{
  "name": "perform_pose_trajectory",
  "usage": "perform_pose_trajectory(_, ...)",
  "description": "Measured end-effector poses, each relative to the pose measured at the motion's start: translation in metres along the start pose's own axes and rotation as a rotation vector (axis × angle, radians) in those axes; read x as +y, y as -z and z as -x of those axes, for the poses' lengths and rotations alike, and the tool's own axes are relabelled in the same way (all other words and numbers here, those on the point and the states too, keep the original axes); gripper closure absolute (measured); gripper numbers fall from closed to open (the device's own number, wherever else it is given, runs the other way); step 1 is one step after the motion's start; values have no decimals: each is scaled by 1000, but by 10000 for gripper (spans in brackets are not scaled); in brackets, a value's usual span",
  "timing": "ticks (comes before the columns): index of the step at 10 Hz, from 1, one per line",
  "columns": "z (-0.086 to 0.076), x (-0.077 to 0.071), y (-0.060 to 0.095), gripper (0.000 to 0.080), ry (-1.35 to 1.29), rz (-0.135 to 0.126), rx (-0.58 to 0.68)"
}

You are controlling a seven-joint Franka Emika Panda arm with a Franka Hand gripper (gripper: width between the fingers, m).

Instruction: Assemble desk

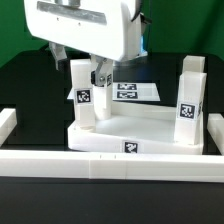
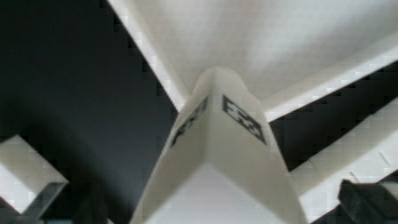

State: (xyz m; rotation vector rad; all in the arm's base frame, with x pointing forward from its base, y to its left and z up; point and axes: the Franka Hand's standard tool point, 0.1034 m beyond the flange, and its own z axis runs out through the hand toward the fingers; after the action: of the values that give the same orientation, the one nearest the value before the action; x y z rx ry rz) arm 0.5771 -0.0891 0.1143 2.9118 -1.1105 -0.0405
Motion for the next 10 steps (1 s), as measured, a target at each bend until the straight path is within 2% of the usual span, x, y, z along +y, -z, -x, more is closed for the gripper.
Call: perform_pose_trajectory(10, 0, 1, -1, 150, 619, 7, 3)
